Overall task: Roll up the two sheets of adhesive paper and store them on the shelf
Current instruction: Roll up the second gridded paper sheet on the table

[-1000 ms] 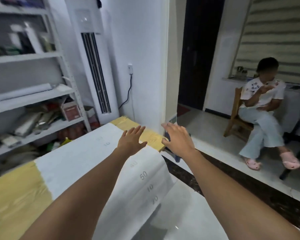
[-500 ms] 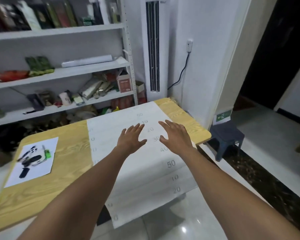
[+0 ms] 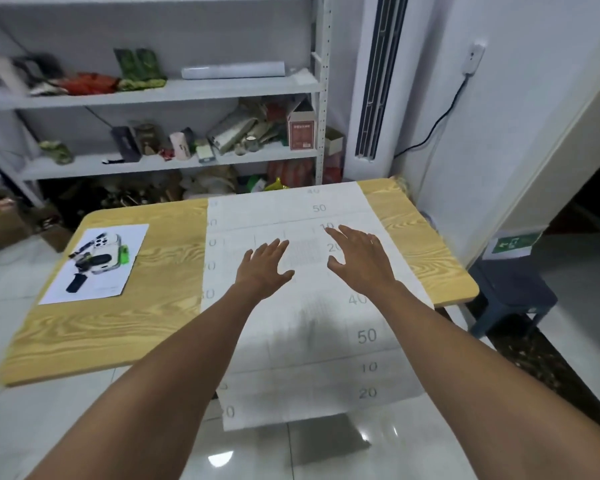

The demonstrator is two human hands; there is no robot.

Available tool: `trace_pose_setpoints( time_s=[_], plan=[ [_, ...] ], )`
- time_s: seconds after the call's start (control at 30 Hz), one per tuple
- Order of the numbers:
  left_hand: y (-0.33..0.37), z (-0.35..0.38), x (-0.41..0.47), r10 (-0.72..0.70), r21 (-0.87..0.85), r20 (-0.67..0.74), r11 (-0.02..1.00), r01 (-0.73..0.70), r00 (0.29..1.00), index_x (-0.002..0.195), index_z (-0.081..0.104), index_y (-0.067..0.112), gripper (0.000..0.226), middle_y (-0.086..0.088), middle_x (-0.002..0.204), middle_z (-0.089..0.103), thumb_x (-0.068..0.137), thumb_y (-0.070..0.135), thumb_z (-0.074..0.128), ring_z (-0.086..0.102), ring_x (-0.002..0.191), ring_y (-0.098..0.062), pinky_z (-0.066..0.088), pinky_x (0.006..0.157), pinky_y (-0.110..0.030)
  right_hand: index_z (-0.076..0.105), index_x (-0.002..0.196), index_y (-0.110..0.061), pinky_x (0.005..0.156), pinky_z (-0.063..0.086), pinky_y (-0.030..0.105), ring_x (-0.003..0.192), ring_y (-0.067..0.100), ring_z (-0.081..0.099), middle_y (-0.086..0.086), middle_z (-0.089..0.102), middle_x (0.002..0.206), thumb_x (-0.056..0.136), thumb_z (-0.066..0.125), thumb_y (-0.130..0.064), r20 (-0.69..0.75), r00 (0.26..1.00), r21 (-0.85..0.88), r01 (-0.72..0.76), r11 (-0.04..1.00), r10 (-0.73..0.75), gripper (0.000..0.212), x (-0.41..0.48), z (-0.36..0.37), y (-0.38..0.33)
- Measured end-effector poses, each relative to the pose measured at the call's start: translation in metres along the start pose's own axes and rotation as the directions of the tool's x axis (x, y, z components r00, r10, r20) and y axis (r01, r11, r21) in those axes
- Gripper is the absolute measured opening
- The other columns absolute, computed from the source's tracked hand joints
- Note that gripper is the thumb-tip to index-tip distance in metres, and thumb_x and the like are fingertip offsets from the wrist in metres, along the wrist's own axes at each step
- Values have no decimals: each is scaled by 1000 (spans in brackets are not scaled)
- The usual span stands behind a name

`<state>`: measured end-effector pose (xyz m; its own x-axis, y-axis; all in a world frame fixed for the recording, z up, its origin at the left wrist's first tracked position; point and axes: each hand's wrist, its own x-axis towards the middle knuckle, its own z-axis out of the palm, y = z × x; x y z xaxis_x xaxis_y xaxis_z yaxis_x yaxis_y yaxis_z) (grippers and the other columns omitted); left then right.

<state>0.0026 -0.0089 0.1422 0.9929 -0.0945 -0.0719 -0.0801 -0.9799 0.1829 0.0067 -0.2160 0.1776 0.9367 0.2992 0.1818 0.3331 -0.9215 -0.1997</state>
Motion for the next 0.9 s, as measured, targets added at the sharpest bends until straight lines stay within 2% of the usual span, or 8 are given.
trace_pose_setpoints(
  time_s=[0.23,0.53,0.9],
  plan=[
    [-12,47,10,-73,-11,91,997,75,993,147,4,28,66,6,156,6,93,48,38,6,142,-15,4,115,-38,28,145,-30,113,11,37,137,18,26,-1,28,152,92,44,-36,121,993,37,-4,999,-1,56,14,48,22],
    [-18,139,9,-163,-35,271,983,179,949,147,3,27,65,5,156,3,95,48,35,4,142,-15,3,116,-39,24,146,-28,113,17,39,138,18,25,0,27,152,94,41,-39,289,955,27,58,998,-63,56,20,133,61],
    [-22,185,52,-192,-29,292,977,209,937,147,2,25,68,4,156,-6,93,49,37,-6,142,-18,7,114,-44,27,146,-27,110,20,38,134,18,31,-1,28,152,94,42,-39,364,928,75,53,996,-76,55,34,194,74]
  ],
)
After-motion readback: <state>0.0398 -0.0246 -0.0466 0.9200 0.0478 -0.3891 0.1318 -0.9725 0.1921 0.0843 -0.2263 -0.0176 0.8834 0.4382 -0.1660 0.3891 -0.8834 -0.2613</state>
